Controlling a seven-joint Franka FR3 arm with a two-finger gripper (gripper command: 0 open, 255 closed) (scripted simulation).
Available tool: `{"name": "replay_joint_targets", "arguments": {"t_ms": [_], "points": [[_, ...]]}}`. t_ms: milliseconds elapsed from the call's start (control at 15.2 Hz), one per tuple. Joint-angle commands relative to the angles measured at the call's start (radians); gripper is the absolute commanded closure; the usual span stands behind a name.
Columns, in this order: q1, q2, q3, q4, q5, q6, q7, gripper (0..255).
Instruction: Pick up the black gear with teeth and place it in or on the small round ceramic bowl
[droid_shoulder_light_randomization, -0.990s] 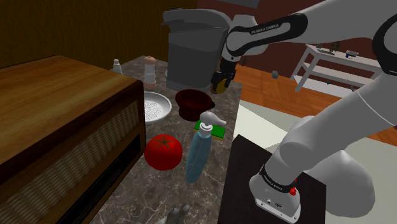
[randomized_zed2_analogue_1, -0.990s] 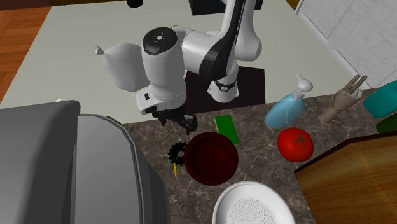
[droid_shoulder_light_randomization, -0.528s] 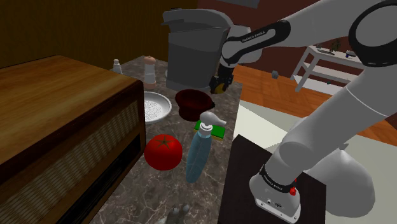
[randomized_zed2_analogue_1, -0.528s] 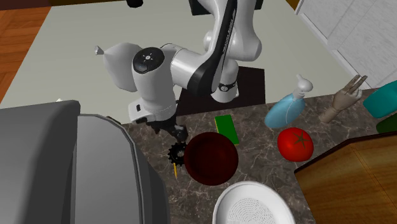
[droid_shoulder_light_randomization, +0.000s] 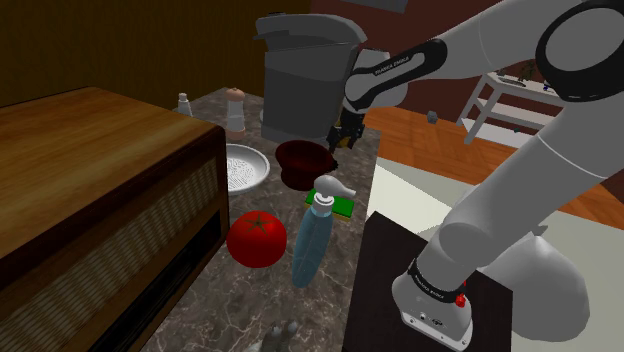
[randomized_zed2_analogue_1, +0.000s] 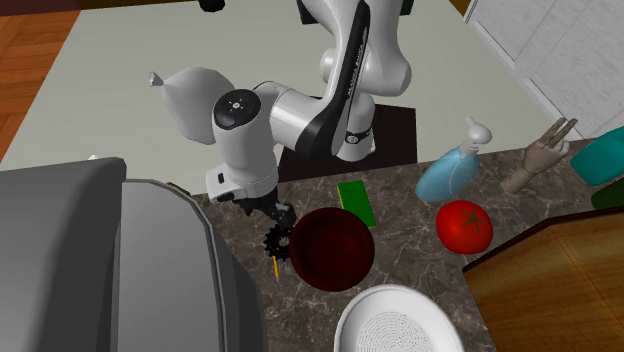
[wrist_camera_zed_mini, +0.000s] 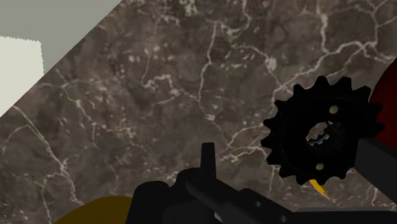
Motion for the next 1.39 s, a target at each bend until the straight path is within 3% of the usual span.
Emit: {"name": "replay_joint_targets", "arguments": {"t_ms": [0,132,198,792,858,990,1056,1122,1320], "points": [[0.000,0.000,0.000,0.000,0.000,0.001,0.000,0],[0.000,0.000,0.000,0.000,0.000,0.001,0.000,0],[0.000,0.000,0.000,0.000,0.000,0.001,0.000,255],[0.000,0.000,0.000,0.000,0.000,0.001,0.000,255],[0.000,0.000,0.000,0.000,0.000,0.001,0.000,0],[0.054,-0.132,-0.066,-0.210,0.006,0.231,-0.412,0],[0.107,-0.189,-0.146,-0.301,0.026,0.334,-0.656,0],[0.132,-0.205,-0.182,-0.323,0.024,0.359,-0.719,0],[0.170,-0.153,-0.211,-0.324,0.052,0.412,-0.739,0]]}}
